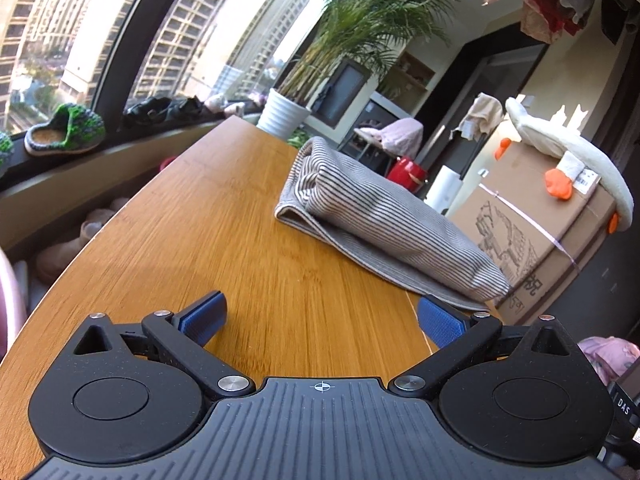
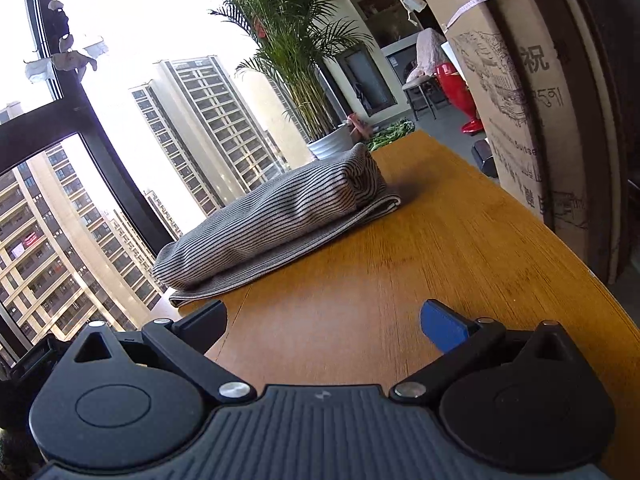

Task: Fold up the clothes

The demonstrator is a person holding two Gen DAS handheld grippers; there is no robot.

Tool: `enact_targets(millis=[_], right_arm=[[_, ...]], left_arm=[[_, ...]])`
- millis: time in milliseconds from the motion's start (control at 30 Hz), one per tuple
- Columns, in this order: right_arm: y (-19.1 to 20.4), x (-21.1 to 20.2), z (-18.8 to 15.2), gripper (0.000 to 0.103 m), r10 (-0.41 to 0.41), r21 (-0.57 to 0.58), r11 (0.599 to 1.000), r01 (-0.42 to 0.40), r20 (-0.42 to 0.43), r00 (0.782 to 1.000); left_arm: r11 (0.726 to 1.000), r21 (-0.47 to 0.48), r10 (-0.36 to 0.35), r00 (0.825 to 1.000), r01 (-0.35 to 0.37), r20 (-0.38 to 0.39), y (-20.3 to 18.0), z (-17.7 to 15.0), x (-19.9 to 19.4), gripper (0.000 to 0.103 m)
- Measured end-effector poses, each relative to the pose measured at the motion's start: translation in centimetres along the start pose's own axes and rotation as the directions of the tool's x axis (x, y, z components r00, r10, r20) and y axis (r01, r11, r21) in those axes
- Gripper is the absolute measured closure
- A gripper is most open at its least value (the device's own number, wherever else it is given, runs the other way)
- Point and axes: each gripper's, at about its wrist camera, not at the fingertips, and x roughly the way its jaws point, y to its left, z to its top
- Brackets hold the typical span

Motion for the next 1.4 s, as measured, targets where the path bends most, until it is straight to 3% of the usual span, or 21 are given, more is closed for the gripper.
enact_targets(millis=[233,367,500,567,667,800,900,967,1033,1100,1167,1400], right_arm=[[2.6,1.6,-0.3,0.0,0.005,-0.089,0.996,-0.011,-0.064,0.998],[4.6,2.5,-0.5,0.0,0.002,-0.16,0.987,-0.022,-0.124,0.992],[4.9,3.1,1.3,0.0,0.013,-0.186,0.981,-0.061,-0.247,0.969],[4.7,3.1,3.1,0.0,0.031,-0.171,0.982,-0.08,-0.275,0.961],[4.9,3.2,6.7,0.0,0.04,-0.19,0.979,-0.071,-0.166,0.985],[6.8,7.0,11.7,0.0,0.072,-0.21,0.975,-0.076,-0.023,0.997],[7.4,12.2,13.3,0.0,0.065,-0.228,0.972,-0.059,0.02,0.998],[6.7,15.7,12.8,0.0,0.002,-0.22,0.975,-0.011,-0.037,0.999],[5.4,17.6,11.7,0.0,-0.01,-0.184,0.983,-0.017,-0.145,0.989],[5.3,17.3,9.8,0.0,-0.016,-0.266,0.963,-0.029,-0.166,0.986],[6.6,16.8,7.6,0.0,-0.071,-0.451,0.893,-0.002,-0.144,0.987],[9.9,18.1,6.0,0.0,-0.239,-0.59,0.796,0.135,-0.102,0.966]], left_arm=[[0.998,-0.02,-0.063,0.998,0.063,0.0,2.3,1.4,1.1,0.0],[0.999,0.0,-0.047,0.999,0.047,-0.024,2.6,2.2,1.5,0.0],[0.987,0.154,-0.028,0.991,0.047,-0.127,0.3,2.7,1.8,0.0],[0.973,0.207,-0.073,0.989,0.099,-0.126,-1.1,3.5,1.2,0.0],[0.951,0.231,-0.203,0.979,0.205,-0.033,-3.7,6.5,0.6,0.0],[0.93,0.282,-0.267,0.961,0.236,0.078,-7.8,10.7,4.3,0.0],[0.943,0.302,-0.166,0.985,0.142,0.053,-8.6,11.6,10.6,0.0],[0.962,0.258,-0.084,0.996,0.084,-0.013,-7.7,11.1,14.1,0.0],[0.973,0.218,-0.061,0.996,0.072,-0.06,-6.2,9.9,15.5,0.0],[0.963,0.258,-0.064,0.996,0.078,-0.066,-5.4,7.9,15.1,0.0],[0.942,0.333,-0.031,0.998,0.046,-0.051,-5.9,6.6,14.6,0.0],[0.884,0.456,0.131,0.991,-0.101,-0.035,-8.4,5.5,15.6,0.0]])
